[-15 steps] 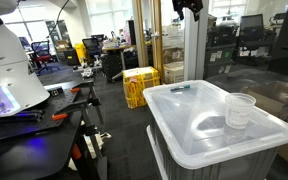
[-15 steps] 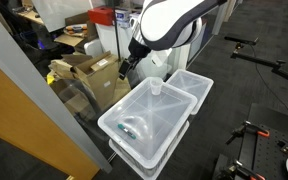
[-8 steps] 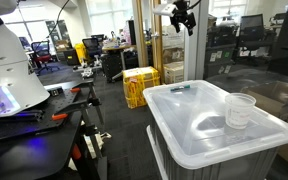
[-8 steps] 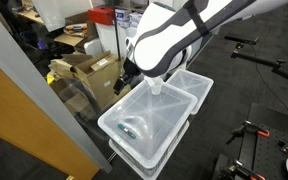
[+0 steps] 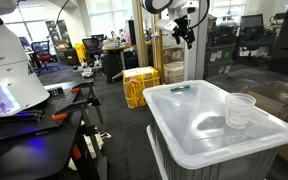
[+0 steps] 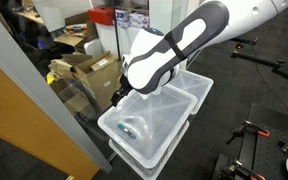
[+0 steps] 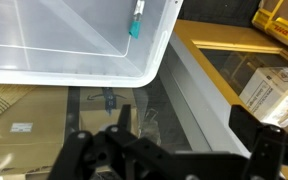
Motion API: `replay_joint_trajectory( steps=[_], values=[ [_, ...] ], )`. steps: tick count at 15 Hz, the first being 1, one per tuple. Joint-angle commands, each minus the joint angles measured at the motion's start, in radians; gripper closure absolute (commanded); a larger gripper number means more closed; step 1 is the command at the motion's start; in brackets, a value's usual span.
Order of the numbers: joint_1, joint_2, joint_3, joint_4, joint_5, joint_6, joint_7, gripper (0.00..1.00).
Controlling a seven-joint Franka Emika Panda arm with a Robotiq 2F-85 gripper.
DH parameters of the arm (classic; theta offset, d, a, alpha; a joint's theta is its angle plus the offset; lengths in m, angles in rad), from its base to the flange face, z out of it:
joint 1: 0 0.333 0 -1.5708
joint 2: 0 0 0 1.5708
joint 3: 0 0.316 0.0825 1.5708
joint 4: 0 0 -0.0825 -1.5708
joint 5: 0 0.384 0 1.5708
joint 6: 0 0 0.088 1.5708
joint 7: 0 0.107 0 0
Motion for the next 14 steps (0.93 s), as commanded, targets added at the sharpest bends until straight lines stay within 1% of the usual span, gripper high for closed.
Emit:
replay_joint_trajectory(
  steps=[1,6,14],
  values=[
    [-0.001,0.093,0.014,0.096,-0.043,0.007,0.053,0.00],
    [0.004,0.195,0.023,0.188,-0.087,-0.005,0.066,0.00],
    [0.035,0.310,0.002,0.314,-0.125,-0.069,0.144,0.00]
  ],
)
